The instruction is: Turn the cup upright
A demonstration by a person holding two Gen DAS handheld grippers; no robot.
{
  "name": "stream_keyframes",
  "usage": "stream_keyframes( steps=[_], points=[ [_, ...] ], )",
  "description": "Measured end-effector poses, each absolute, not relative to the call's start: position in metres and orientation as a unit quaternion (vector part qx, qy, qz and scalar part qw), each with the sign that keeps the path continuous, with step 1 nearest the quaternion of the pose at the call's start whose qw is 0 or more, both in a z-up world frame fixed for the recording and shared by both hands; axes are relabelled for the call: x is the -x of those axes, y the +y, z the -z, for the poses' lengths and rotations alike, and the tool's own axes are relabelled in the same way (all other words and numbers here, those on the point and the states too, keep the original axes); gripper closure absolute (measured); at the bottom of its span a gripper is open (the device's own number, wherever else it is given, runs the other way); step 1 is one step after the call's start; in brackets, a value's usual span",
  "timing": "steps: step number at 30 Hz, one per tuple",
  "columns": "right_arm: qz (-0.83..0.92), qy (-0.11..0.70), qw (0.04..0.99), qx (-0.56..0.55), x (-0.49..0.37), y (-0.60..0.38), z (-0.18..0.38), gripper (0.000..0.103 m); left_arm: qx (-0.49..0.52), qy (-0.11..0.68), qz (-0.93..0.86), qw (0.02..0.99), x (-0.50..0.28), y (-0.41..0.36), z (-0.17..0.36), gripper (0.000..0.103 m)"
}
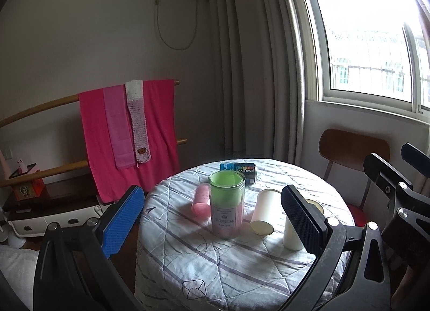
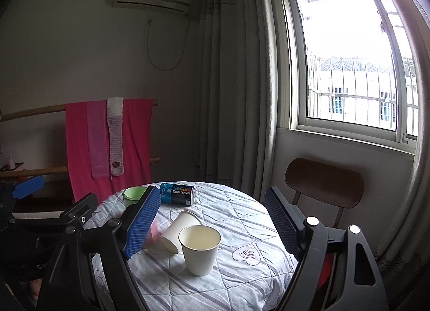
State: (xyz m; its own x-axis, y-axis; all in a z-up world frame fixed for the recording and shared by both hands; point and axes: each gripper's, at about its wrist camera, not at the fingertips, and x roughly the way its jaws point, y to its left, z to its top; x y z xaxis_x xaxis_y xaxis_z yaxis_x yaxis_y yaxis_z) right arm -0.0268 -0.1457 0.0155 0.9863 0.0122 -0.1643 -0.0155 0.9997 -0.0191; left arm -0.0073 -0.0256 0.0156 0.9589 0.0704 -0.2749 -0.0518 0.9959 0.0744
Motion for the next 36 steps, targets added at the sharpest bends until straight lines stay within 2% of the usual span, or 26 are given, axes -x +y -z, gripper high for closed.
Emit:
stream_keyframes(
  steps=[18,36],
  points=[
    [-0.004,0.079,0.997,0.015,0.028,-0.147,-0.013,0.020,-0.045,0.128,-0.040,0.990,0.007,-0.032,-0.014,0.000],
    [-0.003,0.098,0.995,0.016,0.021,-0.146,-0.010,0.020,-0.039,0.156,-0.029,0.986,-0.005,-0.028,-0.006,0.000]
  ],
)
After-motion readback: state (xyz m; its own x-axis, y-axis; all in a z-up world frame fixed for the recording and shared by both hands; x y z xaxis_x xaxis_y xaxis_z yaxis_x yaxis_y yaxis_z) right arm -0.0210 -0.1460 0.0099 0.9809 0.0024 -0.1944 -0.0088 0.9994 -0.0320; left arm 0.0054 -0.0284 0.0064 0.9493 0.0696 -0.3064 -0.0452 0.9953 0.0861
